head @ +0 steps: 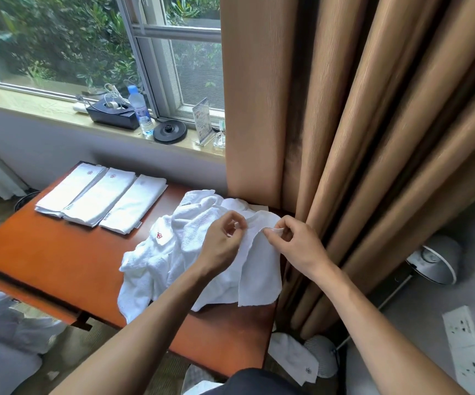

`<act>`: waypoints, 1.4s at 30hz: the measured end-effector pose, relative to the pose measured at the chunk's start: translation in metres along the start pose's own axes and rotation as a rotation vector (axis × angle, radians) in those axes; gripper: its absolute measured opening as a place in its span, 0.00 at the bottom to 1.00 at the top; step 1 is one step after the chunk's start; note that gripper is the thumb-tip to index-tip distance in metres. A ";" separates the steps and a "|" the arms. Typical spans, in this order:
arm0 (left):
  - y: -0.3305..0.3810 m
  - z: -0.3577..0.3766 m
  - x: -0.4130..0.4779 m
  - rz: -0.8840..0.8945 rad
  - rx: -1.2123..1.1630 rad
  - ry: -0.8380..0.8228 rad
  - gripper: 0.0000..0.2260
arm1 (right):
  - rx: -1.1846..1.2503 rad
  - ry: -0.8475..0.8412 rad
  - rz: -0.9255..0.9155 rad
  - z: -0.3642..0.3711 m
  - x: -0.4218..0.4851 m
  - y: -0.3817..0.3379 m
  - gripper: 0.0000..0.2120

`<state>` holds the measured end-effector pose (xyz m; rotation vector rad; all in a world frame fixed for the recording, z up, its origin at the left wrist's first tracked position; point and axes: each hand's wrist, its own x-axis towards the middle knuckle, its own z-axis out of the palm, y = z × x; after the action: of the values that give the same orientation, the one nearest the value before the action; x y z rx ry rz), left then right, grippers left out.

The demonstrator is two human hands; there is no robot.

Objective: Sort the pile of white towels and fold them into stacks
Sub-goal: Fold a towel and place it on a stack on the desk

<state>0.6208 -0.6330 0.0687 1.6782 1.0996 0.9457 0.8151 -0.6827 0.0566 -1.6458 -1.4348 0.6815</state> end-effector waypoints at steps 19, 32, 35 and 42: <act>0.005 0.003 -0.003 0.169 0.213 -0.025 0.04 | -0.018 0.023 -0.054 -0.013 0.001 -0.005 0.16; 0.023 -0.027 0.011 0.339 0.619 0.096 0.04 | -0.231 -0.021 -0.093 -0.043 0.009 0.010 0.15; 0.027 -0.032 0.018 0.337 0.764 0.083 0.09 | -0.125 0.020 -0.032 -0.044 0.011 0.002 0.15; 0.026 -0.033 0.025 0.278 0.566 0.065 0.07 | 0.002 0.017 -0.021 -0.044 0.012 -0.014 0.07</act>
<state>0.6051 -0.6065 0.1067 2.3211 1.2785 0.9147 0.8469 -0.6817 0.0923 -1.6292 -1.4370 0.6557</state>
